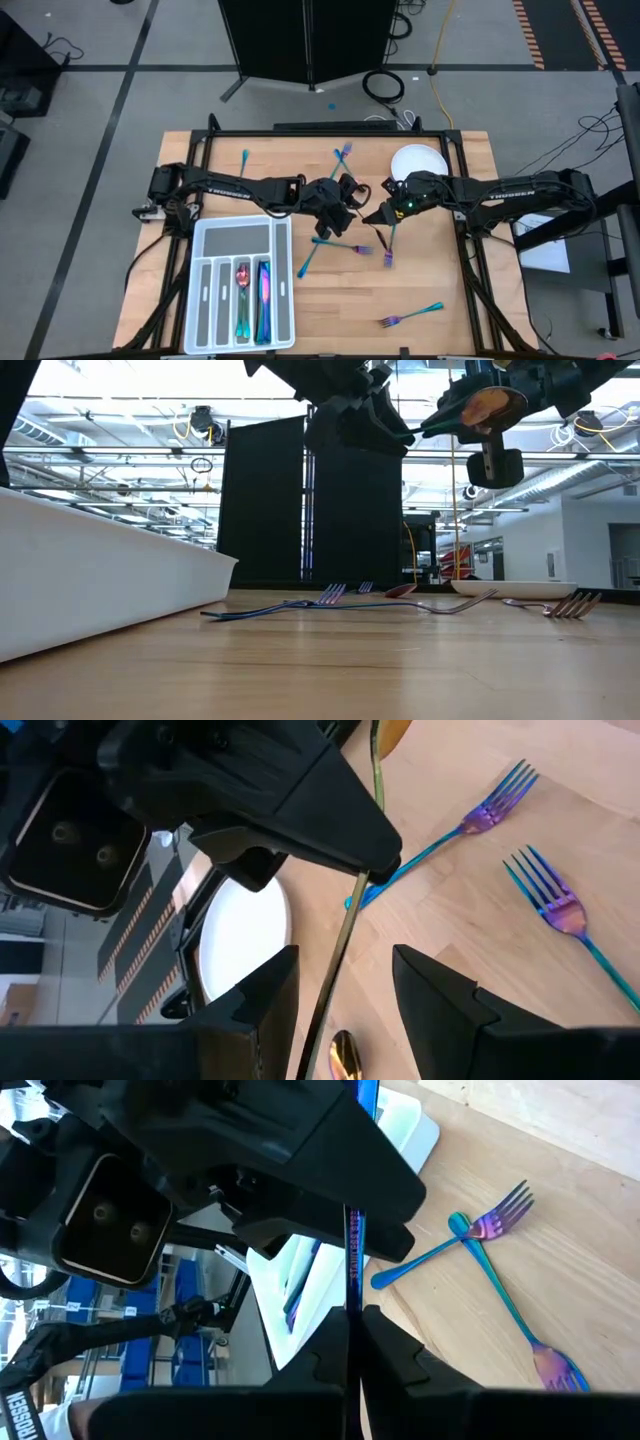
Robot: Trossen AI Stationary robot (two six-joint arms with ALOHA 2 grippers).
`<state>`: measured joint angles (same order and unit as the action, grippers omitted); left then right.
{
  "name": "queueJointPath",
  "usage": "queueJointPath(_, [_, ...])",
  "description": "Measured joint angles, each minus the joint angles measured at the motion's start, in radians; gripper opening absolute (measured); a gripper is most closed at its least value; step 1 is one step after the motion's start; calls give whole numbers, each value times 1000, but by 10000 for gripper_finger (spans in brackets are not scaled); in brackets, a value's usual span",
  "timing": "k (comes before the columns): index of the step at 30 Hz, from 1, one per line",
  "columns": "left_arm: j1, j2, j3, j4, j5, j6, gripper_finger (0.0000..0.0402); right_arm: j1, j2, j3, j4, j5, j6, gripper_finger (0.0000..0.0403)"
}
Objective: Sort silverware
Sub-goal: Put the bottom iridescent spoon into the cutlery tray
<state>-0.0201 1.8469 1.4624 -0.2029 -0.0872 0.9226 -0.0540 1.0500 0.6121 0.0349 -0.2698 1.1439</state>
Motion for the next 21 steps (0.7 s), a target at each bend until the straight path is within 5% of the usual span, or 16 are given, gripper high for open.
queueJointPath(6, [0,0,0,0,0,0,147,0,0,0,-1,1,-3,0])
queueJointPath(16, [0,-1,-1,-8,0,3,15,0,0,0,-5,2,-6,0])
queueJointPath(21, [0,-1,-2,-9,-1,2,9,-6,-1,0,-5,1,-14,15])
